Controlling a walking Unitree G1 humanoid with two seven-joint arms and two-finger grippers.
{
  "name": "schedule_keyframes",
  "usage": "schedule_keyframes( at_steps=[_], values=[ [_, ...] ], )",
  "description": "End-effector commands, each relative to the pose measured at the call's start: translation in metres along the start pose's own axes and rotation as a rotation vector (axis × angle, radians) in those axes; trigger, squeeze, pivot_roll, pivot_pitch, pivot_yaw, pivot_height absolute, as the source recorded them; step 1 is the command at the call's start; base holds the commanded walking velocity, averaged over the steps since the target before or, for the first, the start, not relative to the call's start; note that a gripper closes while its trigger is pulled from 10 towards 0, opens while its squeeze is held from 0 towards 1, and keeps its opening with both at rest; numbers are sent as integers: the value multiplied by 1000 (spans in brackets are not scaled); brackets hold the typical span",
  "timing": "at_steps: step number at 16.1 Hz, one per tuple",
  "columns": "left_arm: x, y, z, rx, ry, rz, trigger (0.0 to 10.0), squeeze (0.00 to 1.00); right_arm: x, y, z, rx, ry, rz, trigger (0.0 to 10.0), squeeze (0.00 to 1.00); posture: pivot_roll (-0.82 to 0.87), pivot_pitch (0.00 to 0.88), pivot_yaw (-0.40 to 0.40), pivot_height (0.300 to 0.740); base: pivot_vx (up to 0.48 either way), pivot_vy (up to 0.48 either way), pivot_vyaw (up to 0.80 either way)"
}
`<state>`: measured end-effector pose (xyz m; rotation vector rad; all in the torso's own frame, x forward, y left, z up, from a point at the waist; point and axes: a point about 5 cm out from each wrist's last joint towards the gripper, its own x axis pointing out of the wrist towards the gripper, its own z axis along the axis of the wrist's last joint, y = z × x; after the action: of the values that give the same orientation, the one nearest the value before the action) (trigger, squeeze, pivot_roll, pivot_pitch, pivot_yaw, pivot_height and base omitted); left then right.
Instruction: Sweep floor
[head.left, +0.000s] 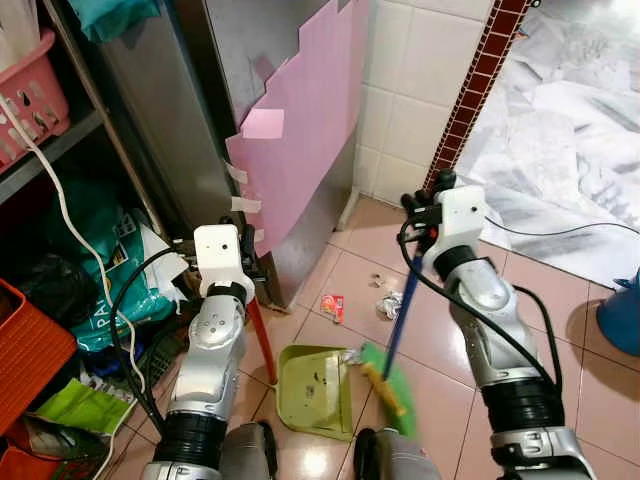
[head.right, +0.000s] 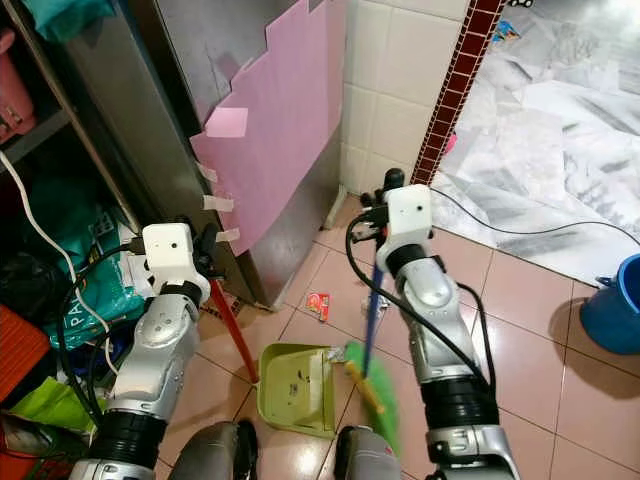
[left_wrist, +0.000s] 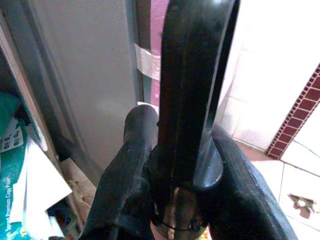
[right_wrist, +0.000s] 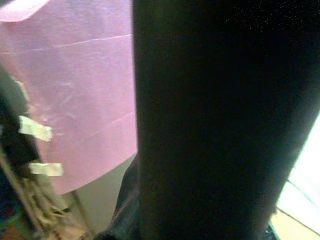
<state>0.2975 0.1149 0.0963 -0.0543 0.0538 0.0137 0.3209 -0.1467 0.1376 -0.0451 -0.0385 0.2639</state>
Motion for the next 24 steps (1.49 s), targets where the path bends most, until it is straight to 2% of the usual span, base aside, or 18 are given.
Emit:
schedule_keyframes(
  at_steps=[1,2,5,7,9,13,15,18,21,23,24],
  values=[
    [-1,-3,-10,16,45,-12,10000,0,-1,4,2,44,1,29,10000,0,-31,97,19,740,0,0,0],
    [-1,-3,-10,17,44,-11,10000,0,-2,5,3,44,4,39,10000,0,-31,97,19,740,0,0,0],
    [0,-4,-10,10,38,-8,10000,0,-1,11,9,141,-16,109,10000,0,-32,95,19,740,0,0,0],
    [0,-5,-10,0,34,-6,10000,0,1,17,18,278,-42,158,10000,0,-33,95,19,740,0,0,0],
    [1,-6,-10,-2,33,-7,10000,0,0,18,25,335,-59,214,10000,0,-34,96,18,740,0,0,0],
    [0,-7,-11,-23,42,-33,10000,0,-3,16,52,287,-143,387,10000,0,-40,92,25,740,0,0,0],
    [0,-8,-9,-72,34,-82,10000,0,-2,7,76,294,-226,436,10000,0,-44,75,30,740,0,0,0],
    [0,-1,-14,-37,46,-67,10000,0,-3,0,99,324,-314,488,10000,0,-49,49,39,740,0,0,0],
    [-2,5,-19,-12,69,-76,10000,0,2,-13,109,242,-385,394,10000,0,-53,31,46,740,0,0,0],
    [-7,3,-26,-32,111,-175,10000,0,4,-22,97,82,-353,233,10000,0,-54,14,49,740,0,0,0],
    [-9,1,-29,-28,124,-205,10000,0,3,-24,93,50,-344,202,10000,0,-53,11,50,740,0,0,0]
  ],
)
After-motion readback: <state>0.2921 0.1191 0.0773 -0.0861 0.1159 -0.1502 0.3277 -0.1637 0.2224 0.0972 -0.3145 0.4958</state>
